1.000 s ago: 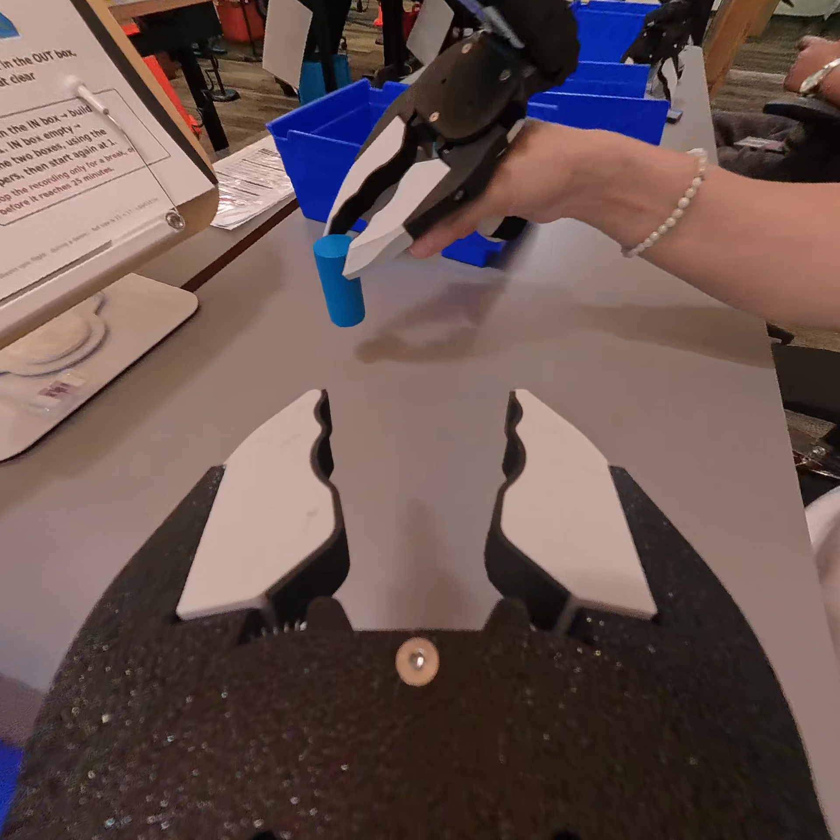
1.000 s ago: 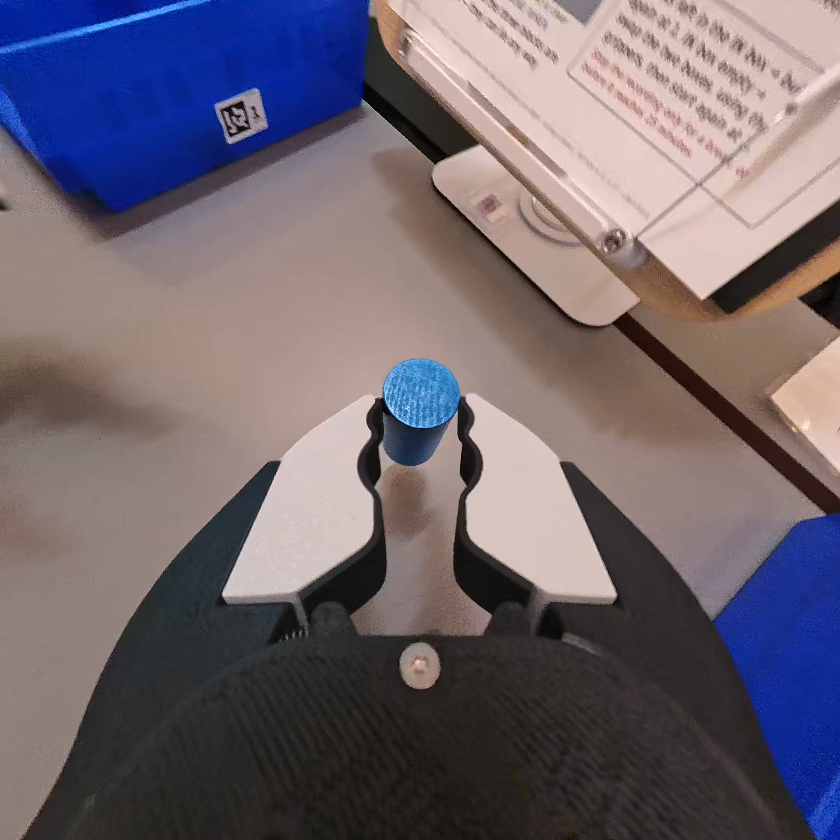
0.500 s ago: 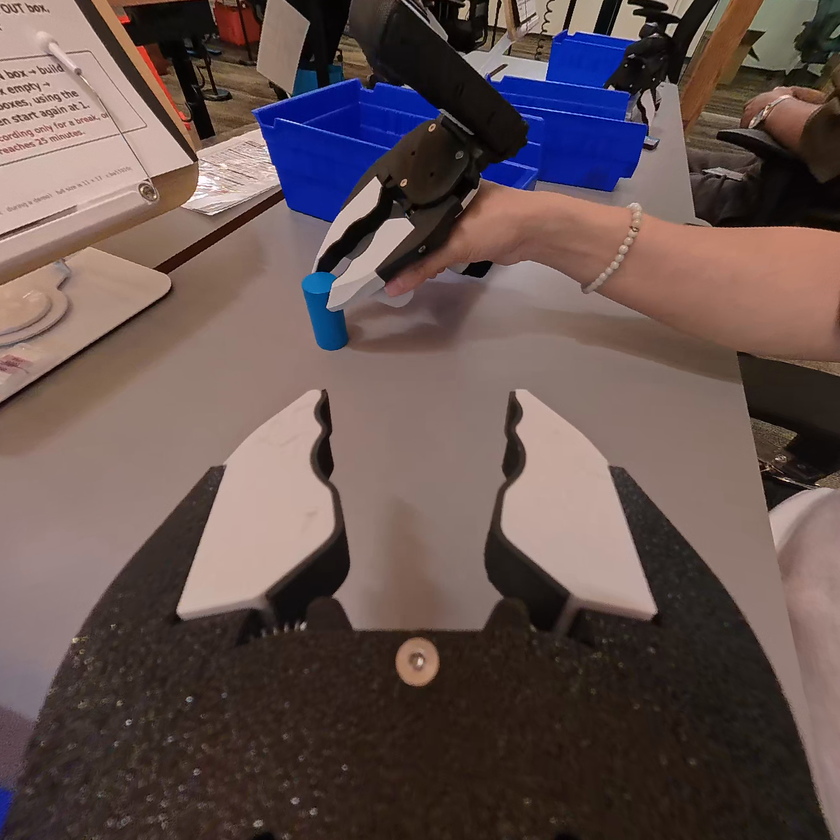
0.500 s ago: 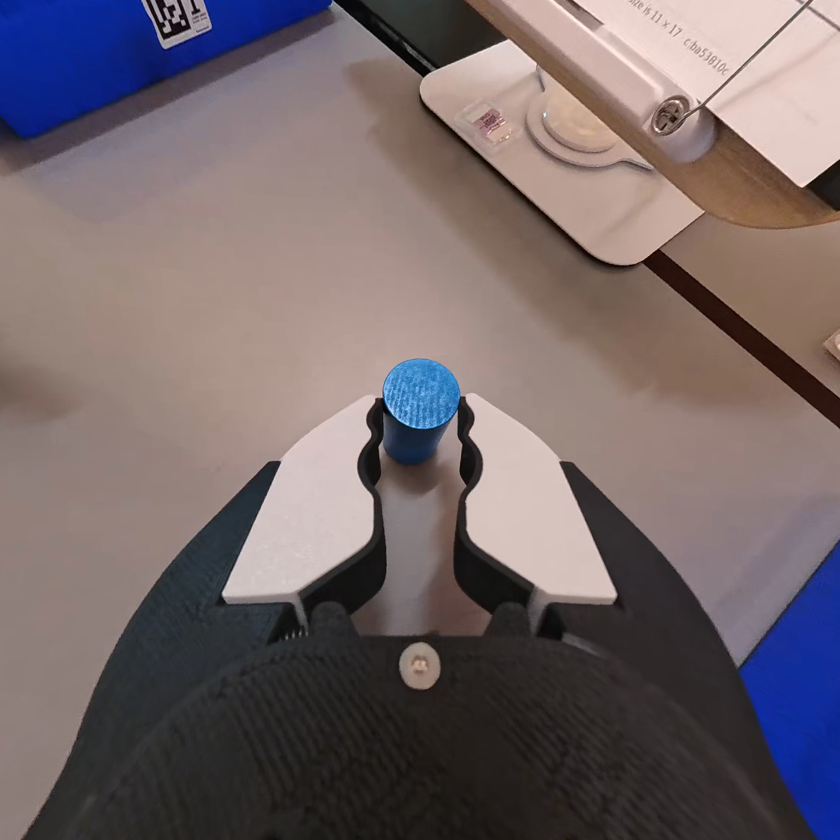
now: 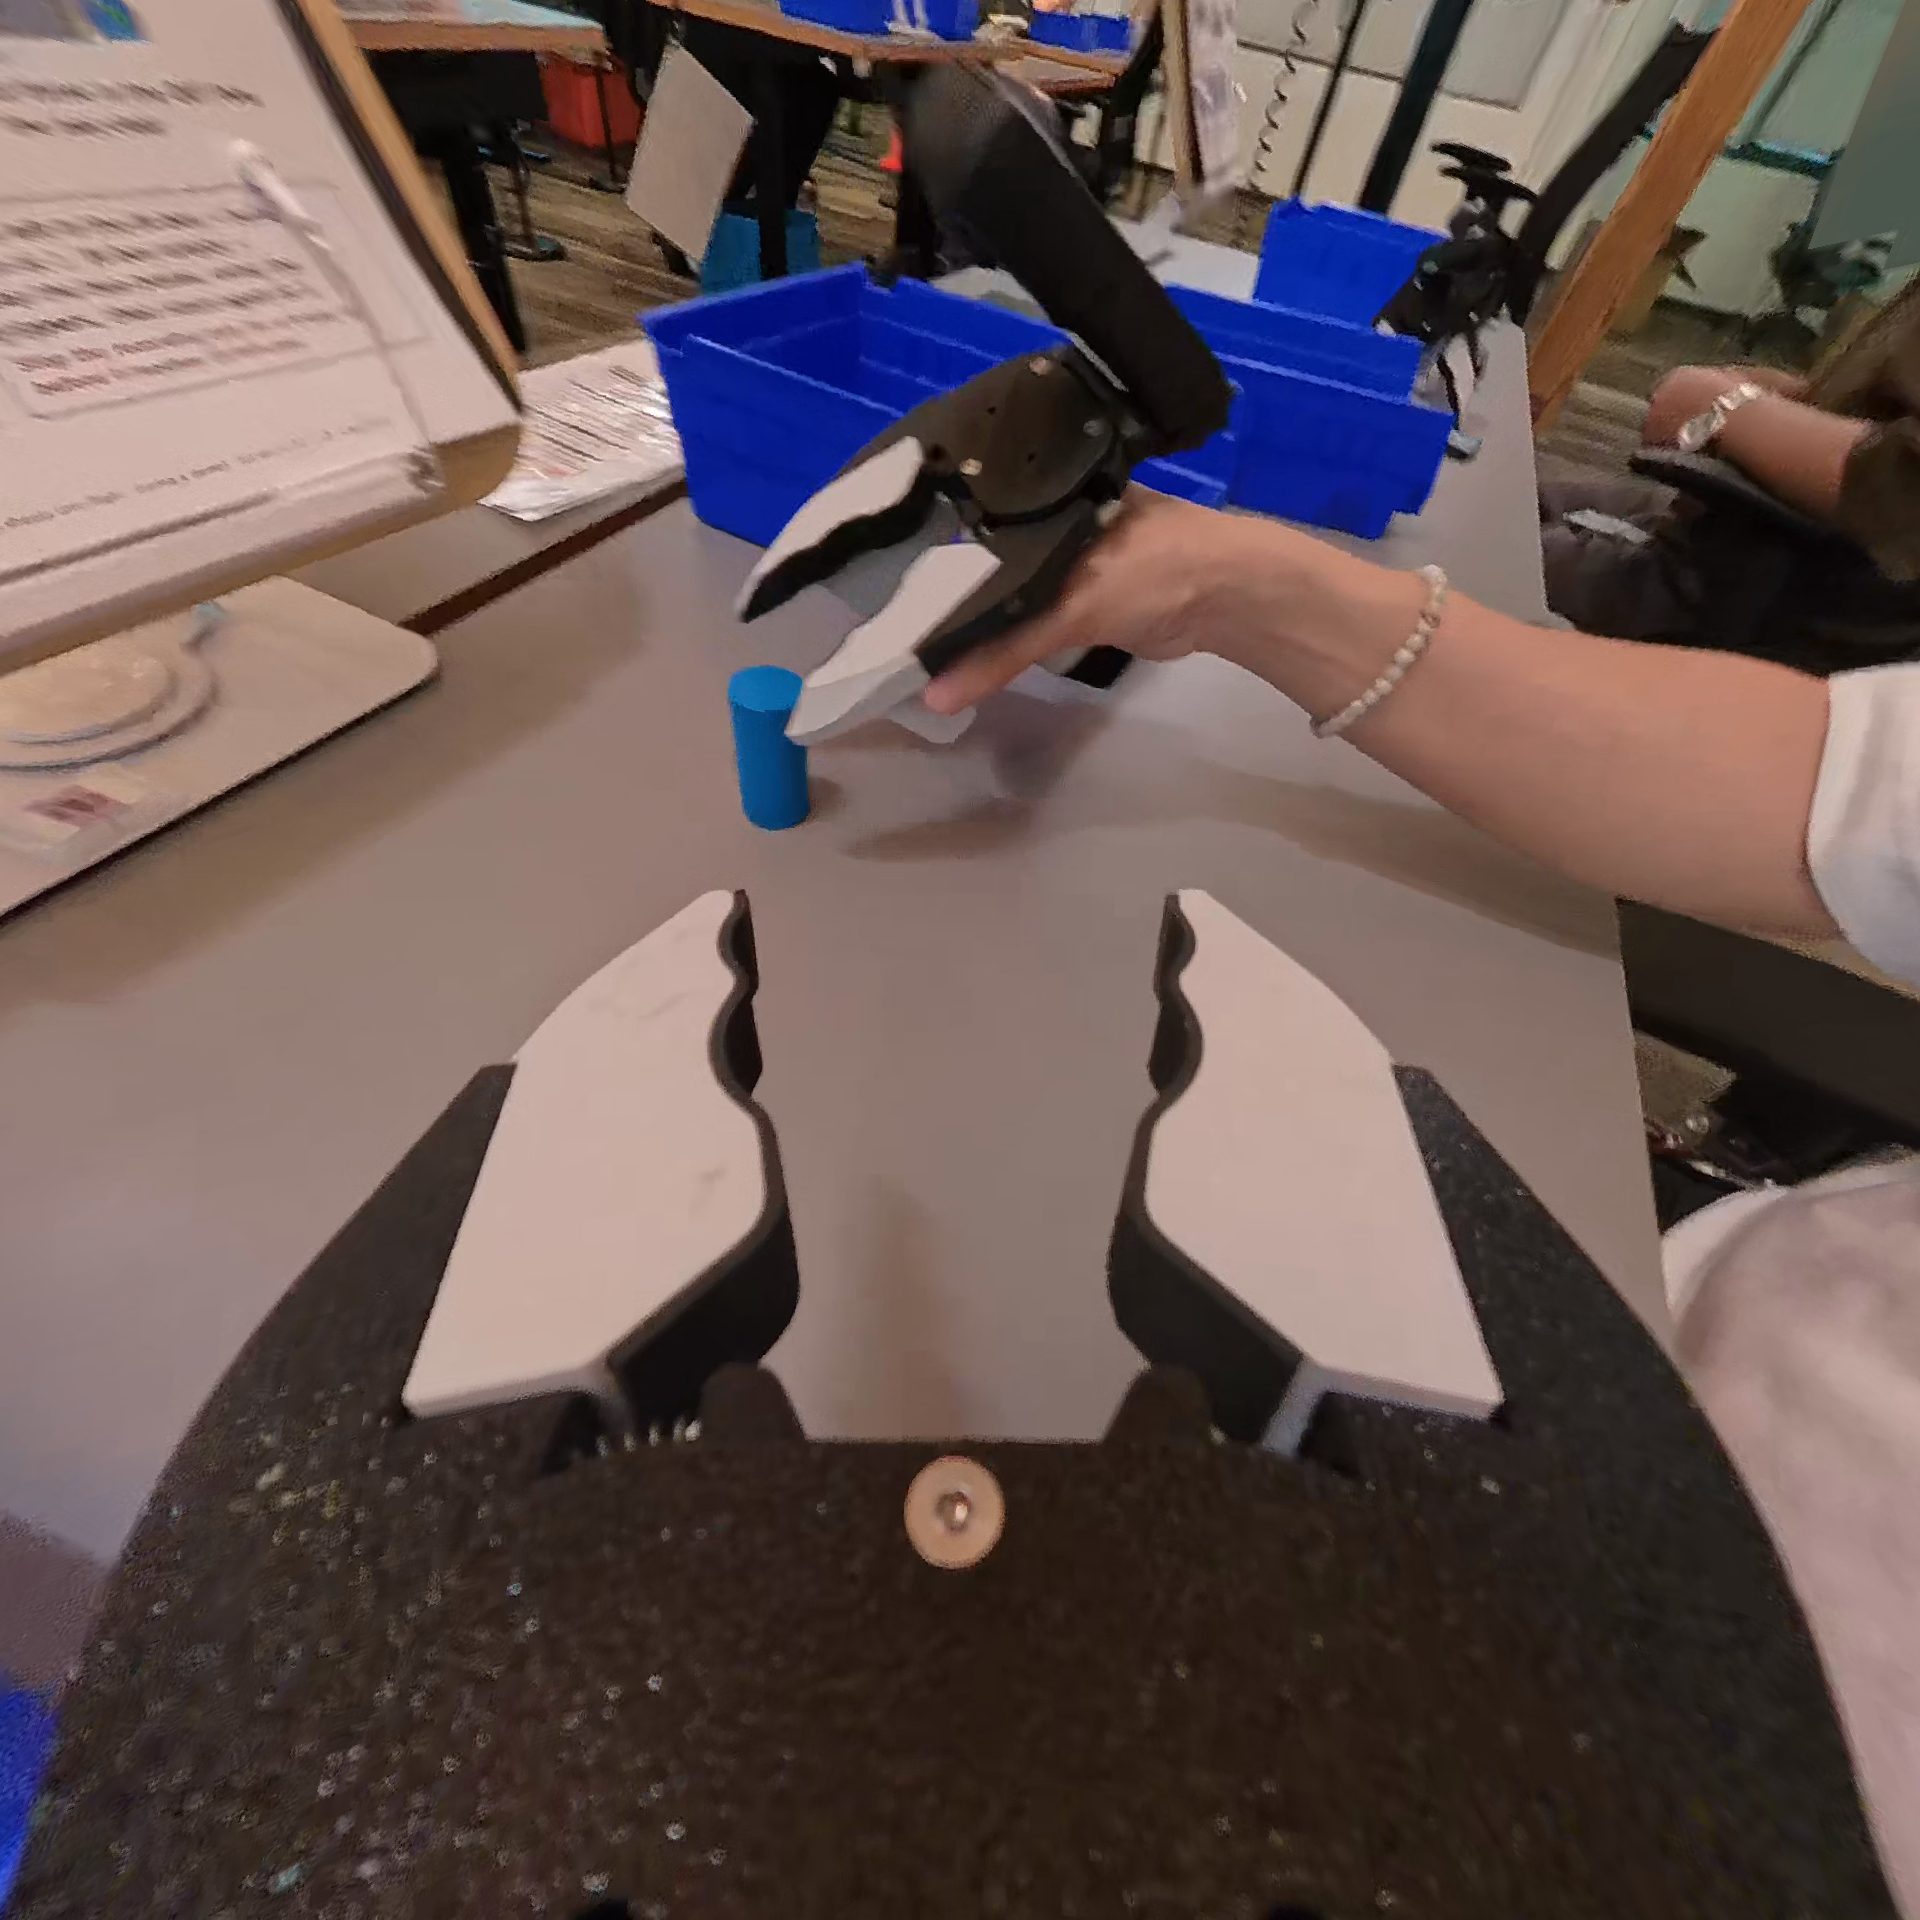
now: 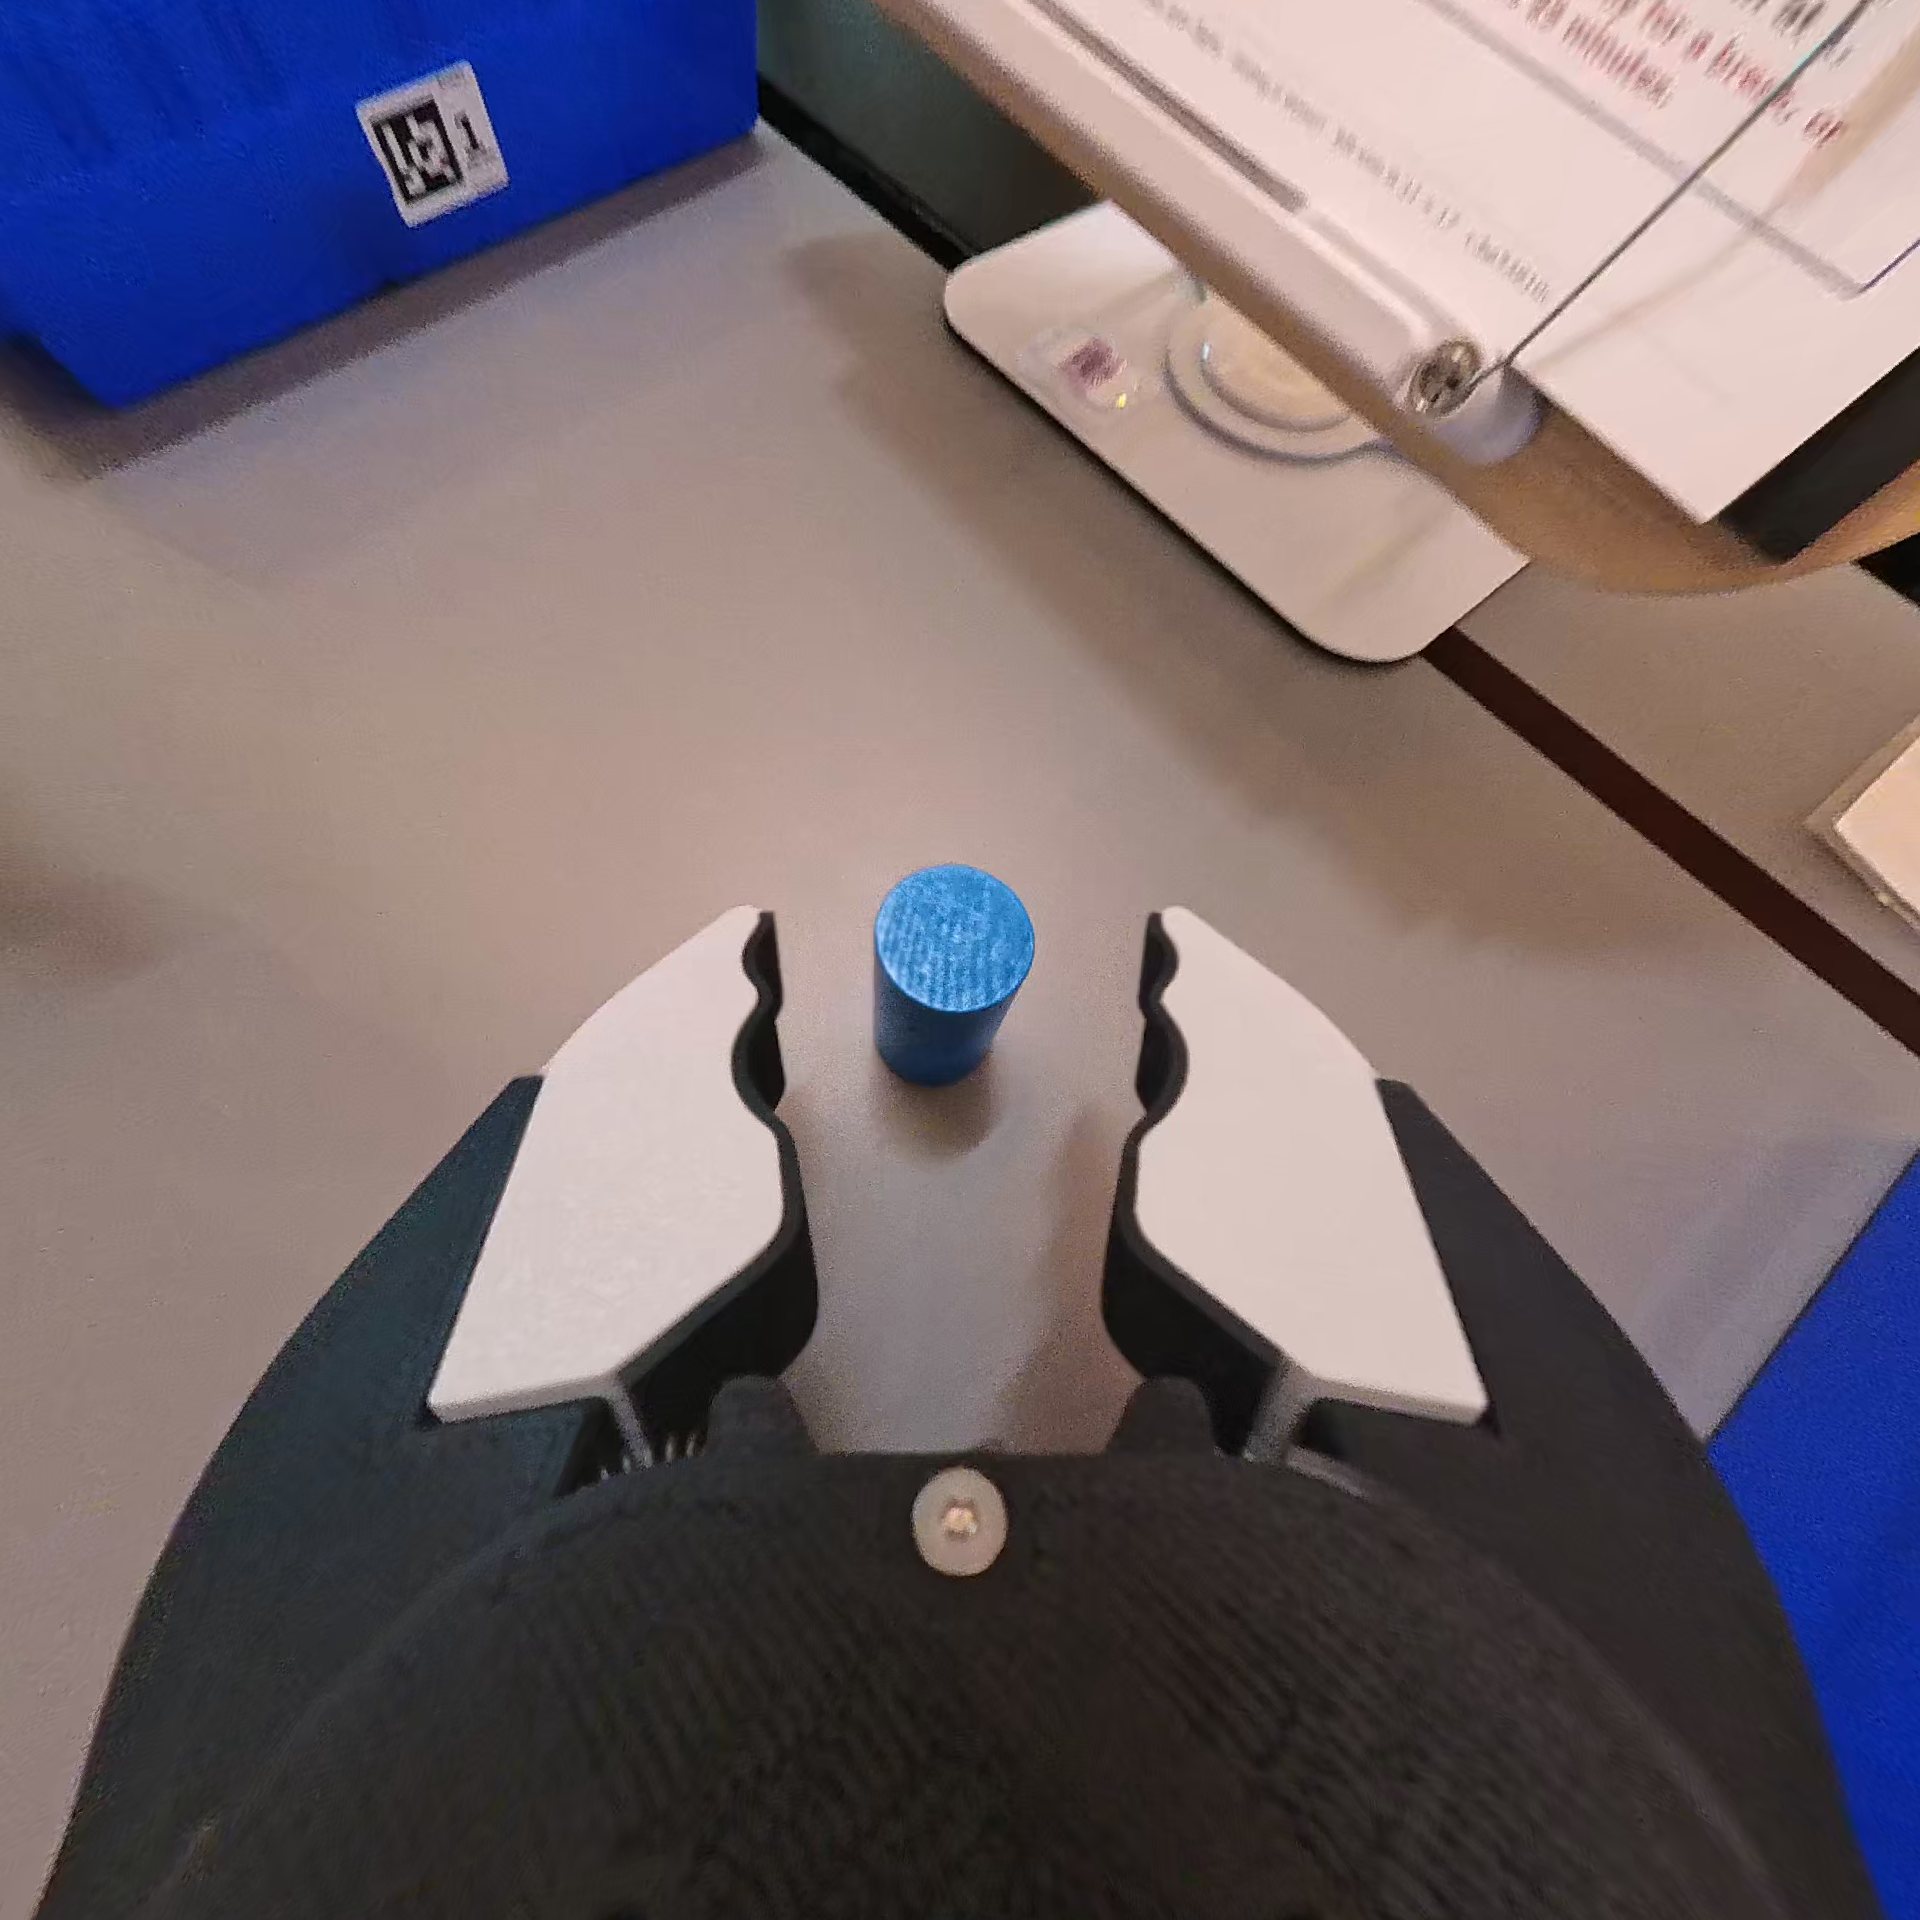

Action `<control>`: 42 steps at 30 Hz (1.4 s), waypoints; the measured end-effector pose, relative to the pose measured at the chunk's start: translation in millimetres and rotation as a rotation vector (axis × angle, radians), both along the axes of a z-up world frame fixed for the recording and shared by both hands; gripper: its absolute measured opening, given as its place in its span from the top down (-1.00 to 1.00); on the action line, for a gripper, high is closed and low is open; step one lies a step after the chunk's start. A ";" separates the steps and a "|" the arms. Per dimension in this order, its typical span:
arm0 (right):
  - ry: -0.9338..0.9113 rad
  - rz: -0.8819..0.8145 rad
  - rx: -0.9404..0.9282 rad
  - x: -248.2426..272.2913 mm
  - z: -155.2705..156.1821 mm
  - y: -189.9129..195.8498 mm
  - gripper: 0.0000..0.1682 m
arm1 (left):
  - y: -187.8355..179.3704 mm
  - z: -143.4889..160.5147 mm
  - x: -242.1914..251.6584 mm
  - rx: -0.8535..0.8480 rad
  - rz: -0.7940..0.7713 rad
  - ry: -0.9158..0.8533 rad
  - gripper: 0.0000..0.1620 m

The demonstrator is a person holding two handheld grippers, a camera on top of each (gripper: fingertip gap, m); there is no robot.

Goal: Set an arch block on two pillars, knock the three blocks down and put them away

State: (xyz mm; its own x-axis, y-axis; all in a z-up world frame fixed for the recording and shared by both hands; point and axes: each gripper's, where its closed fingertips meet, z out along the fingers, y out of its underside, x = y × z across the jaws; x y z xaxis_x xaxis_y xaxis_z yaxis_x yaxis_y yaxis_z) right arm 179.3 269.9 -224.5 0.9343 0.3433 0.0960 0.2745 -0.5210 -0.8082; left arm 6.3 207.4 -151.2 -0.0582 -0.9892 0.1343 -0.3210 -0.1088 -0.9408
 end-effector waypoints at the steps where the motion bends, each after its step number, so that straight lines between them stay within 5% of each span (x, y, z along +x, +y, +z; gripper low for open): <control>1: 0.001 0.002 0.017 -1.5 6.5 -1.9 0.16 | 7.5 7.4 -5.5 -0.006 0.032 -0.005 0.10; 6: -0.025 0.044 0.086 -14.4 33.9 -24.3 0.11 | 97.6 33.0 -65.8 -0.069 0.428 0.129 0.17; 9: -0.035 0.061 0.117 -23.2 43.0 -39.2 0.11 | 162.1 12.6 -122.4 -0.223 0.730 0.353 0.18; 13: -0.004 0.085 0.123 -35.0 45.7 -55.2 0.11 | 204.7 -29.4 -158.7 -0.422 0.826 0.595 0.23; 19: -0.015 0.065 0.096 -31.0 35.5 -67.2 0.12 | 210.9 -86.6 -167.6 -0.603 0.776 0.879 0.28; 27: -0.006 0.057 0.076 -28.5 28.0 -74.6 0.12 | 209.2 -126.0 -174.1 -0.745 0.750 1.067 0.31; 30: -0.003 0.056 0.073 -28.2 26.3 -75.1 0.12 | 210.7 -131.9 -172.6 -0.758 0.744 1.065 0.53; 36: 0.015 0.066 0.096 -33.1 34.1 -76.0 0.13 | 207.0 -121.3 -162.4 -0.695 0.625 0.961 0.58; 42: 0.104 0.117 0.170 -51.5 63.0 -73.3 0.17 | 205.0 -36.4 -120.7 -0.426 0.432 0.554 0.60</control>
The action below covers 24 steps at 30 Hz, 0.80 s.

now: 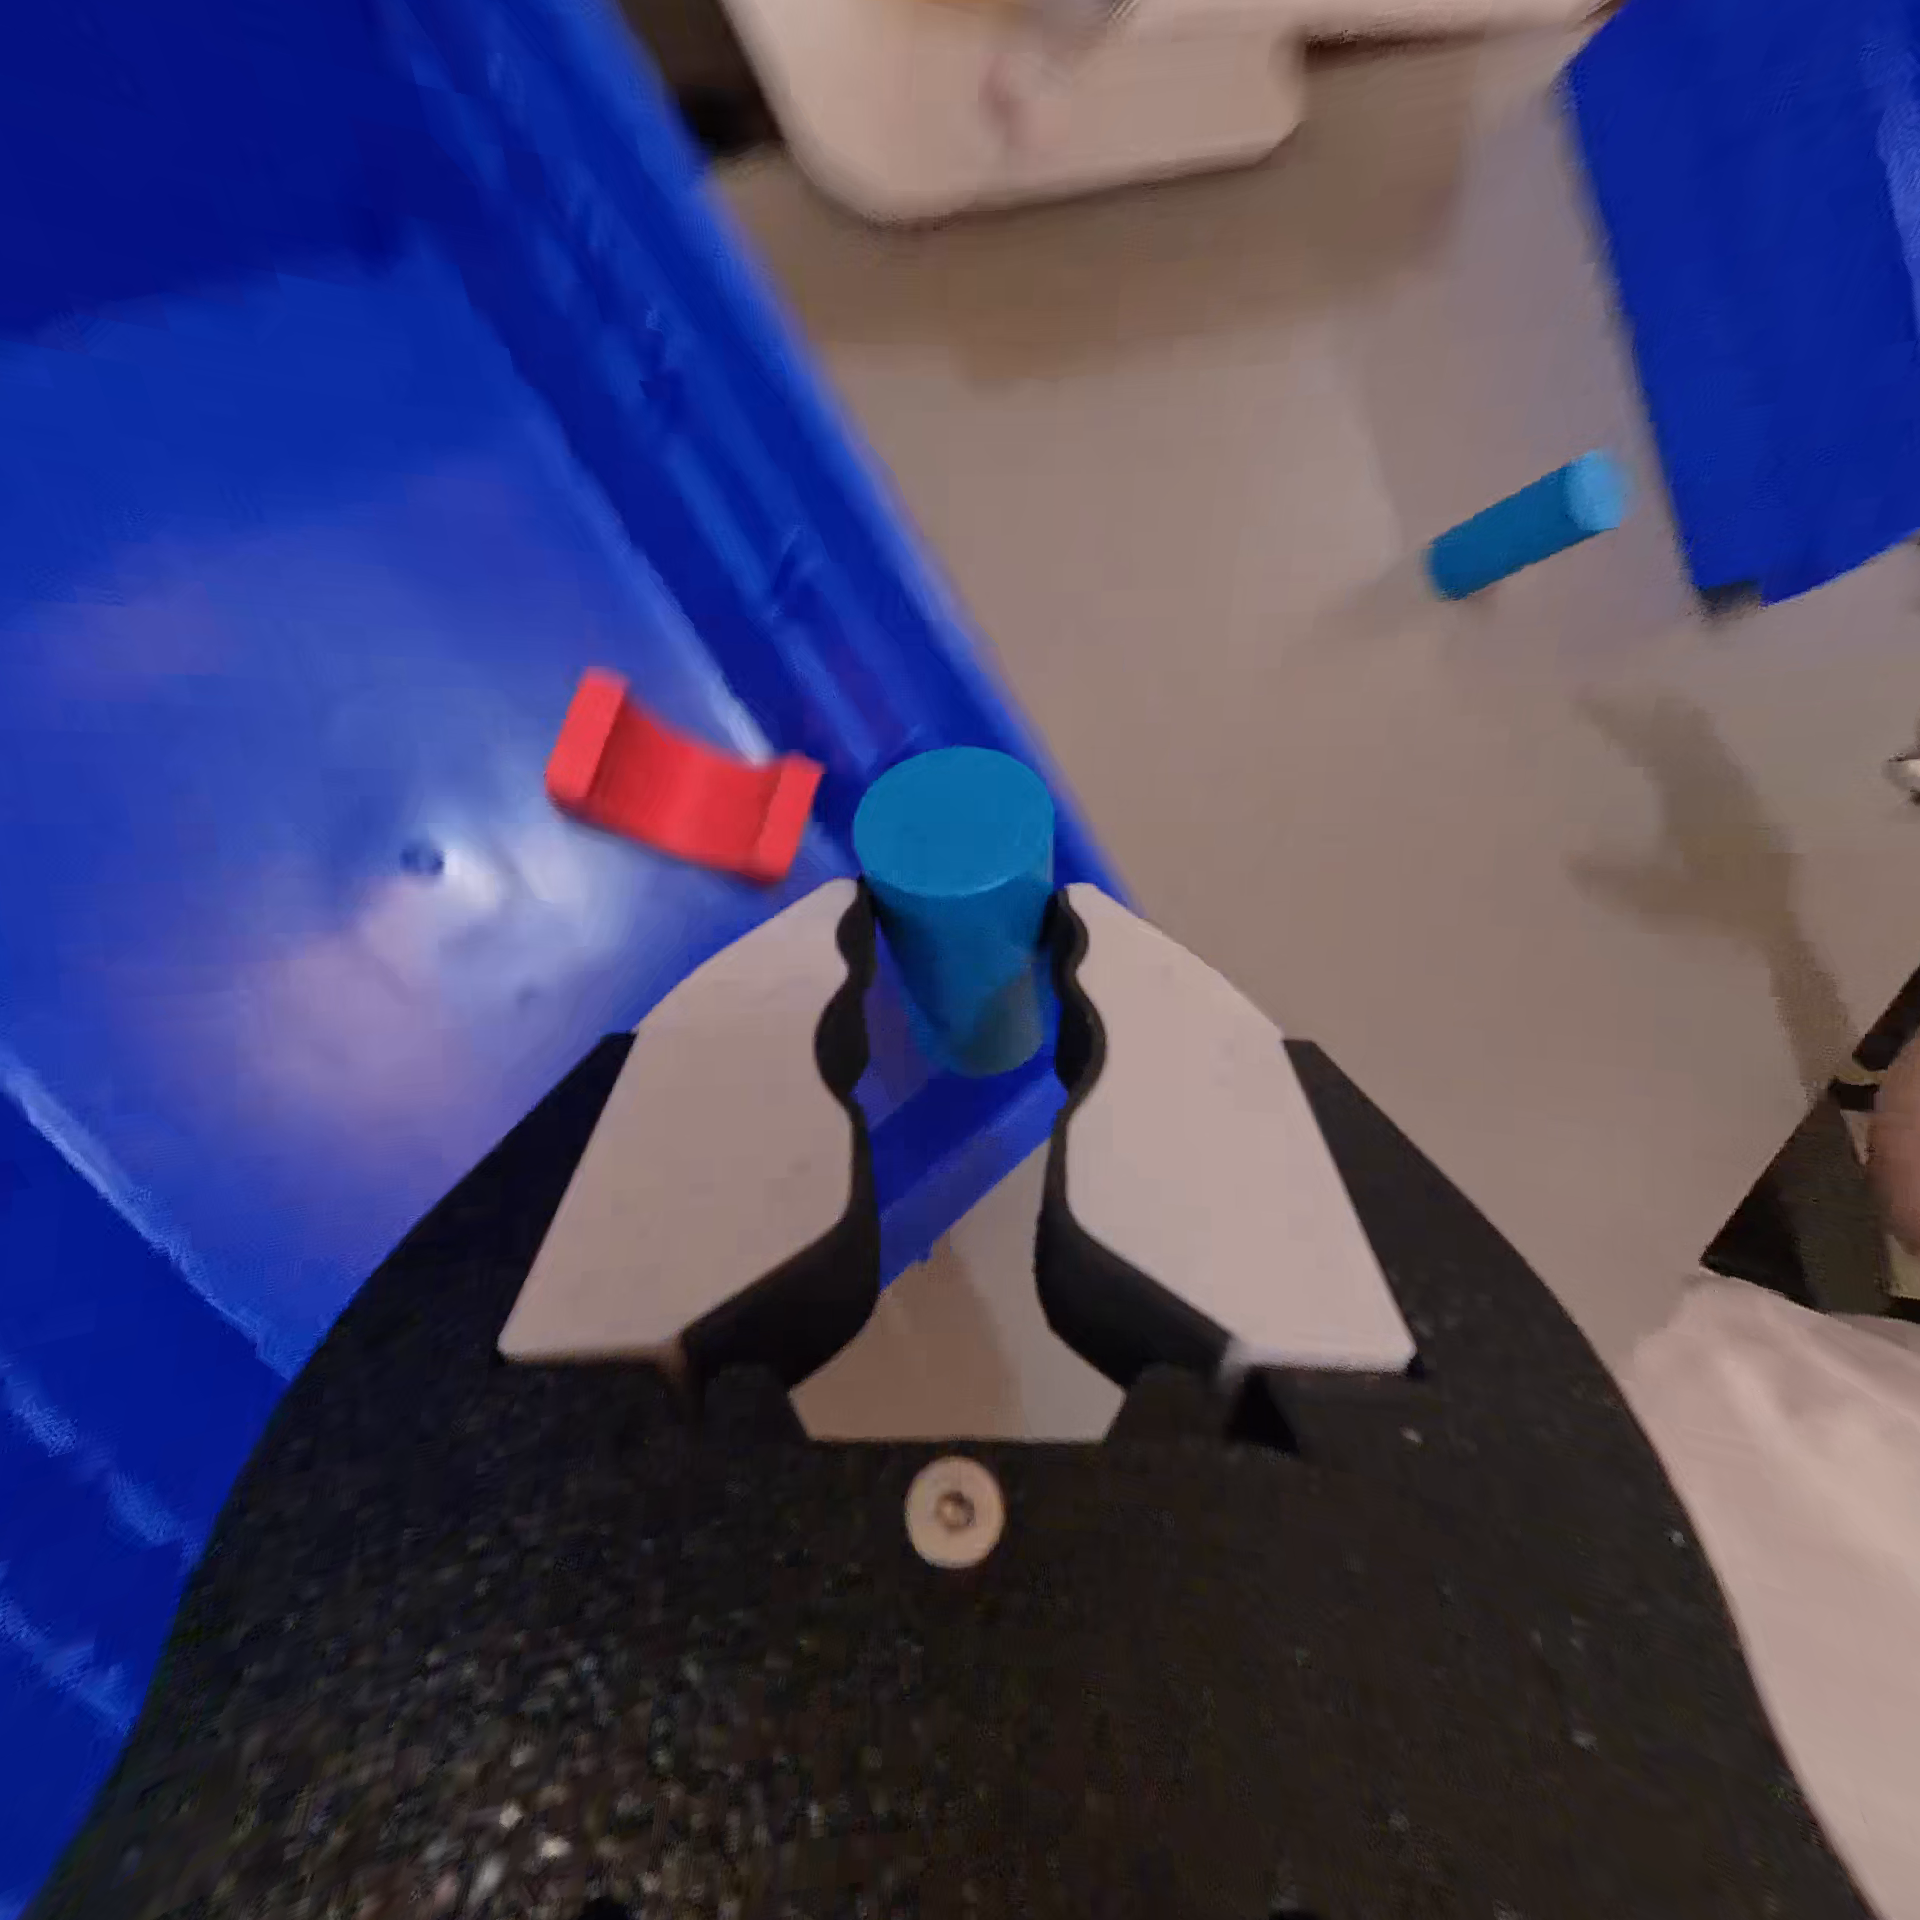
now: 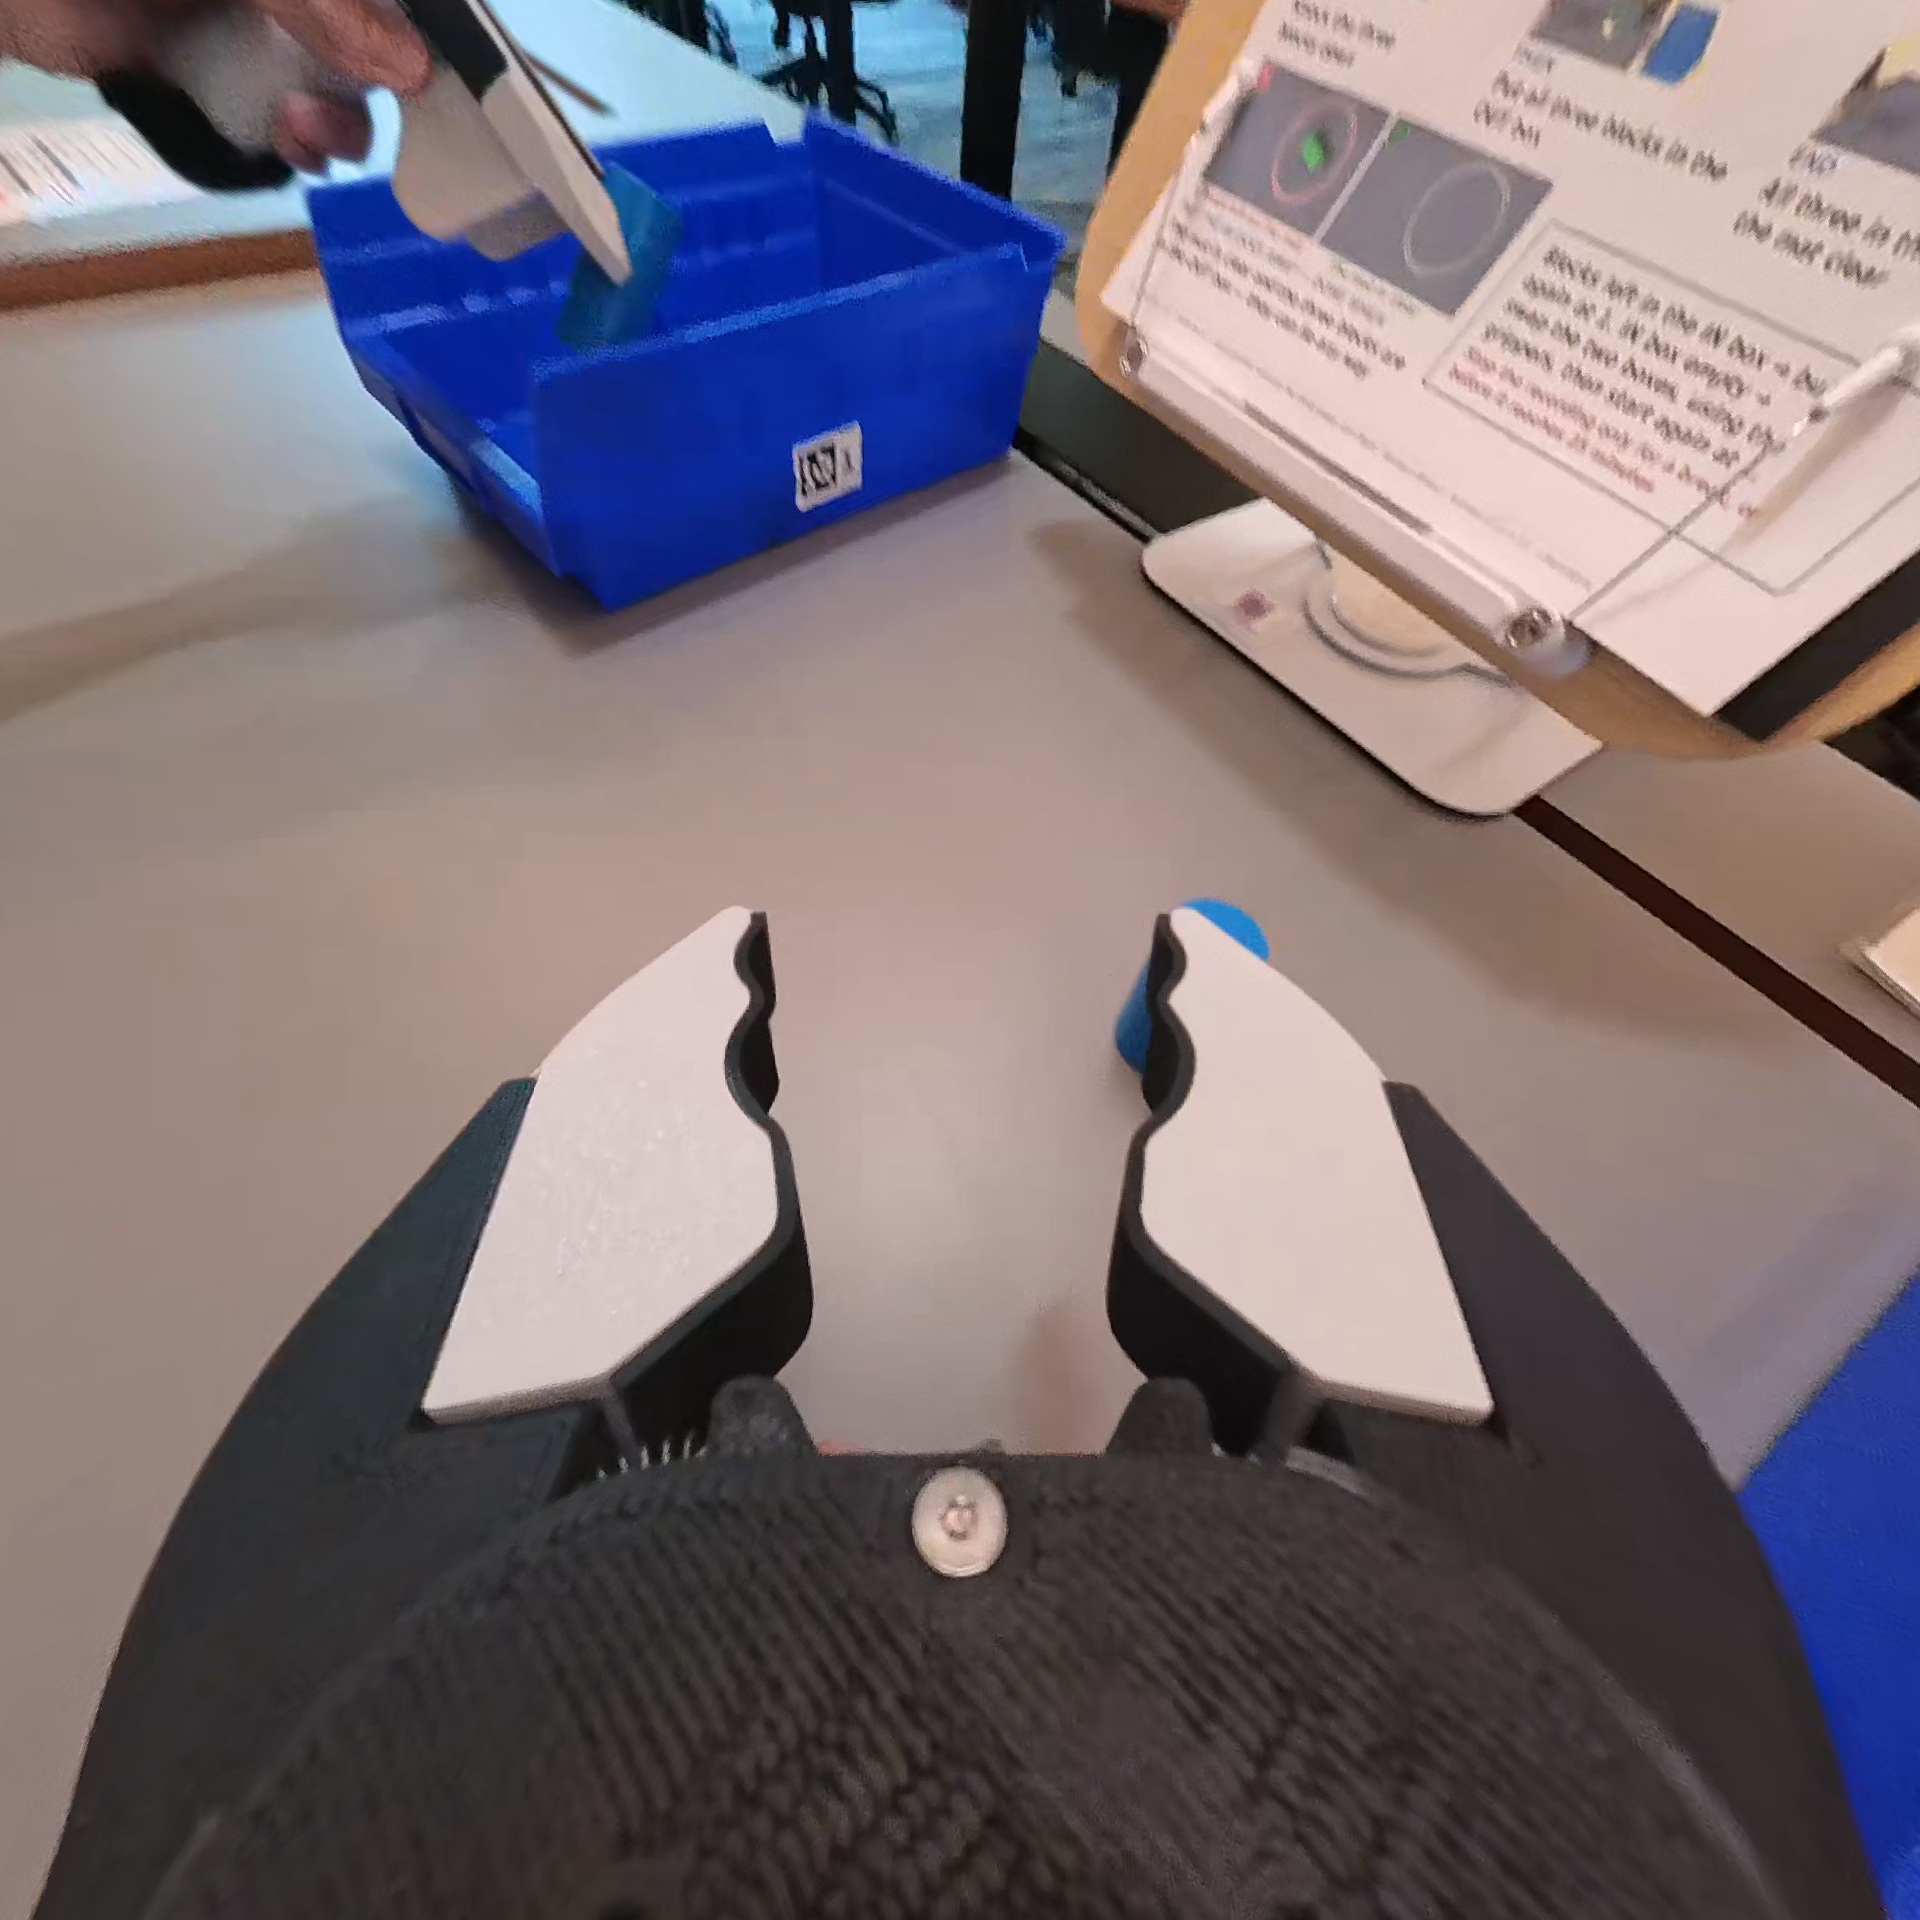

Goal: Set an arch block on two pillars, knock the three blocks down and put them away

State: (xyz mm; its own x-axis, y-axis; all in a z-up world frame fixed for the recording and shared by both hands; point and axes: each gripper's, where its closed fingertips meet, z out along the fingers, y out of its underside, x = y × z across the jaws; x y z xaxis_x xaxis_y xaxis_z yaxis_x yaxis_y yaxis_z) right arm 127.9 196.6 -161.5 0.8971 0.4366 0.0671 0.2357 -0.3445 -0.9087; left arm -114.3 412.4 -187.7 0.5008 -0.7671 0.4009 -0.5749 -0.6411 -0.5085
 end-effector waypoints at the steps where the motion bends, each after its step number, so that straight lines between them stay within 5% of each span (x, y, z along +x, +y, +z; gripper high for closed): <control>1: 0.020 0.013 0.015 -4.8 5.6 1.0 0.18 | -3.4 17.5 7.8 0.060 -0.031 -0.064 0.60; 5: 0.080 0.074 0.069 -29.8 23.2 7.1 0.21 | -36.5 83.5 45.4 0.216 -0.176 -0.351 0.61; 9: 0.073 0.113 0.074 -53.2 28.2 14.6 0.22 | -74.2 114.6 78.1 0.300 -0.299 -0.488 0.61; 24: 0.129 0.121 0.181 -98.2 49.7 45.3 0.35 | -176.2 104.7 158.8 0.371 -0.629 -0.600 0.61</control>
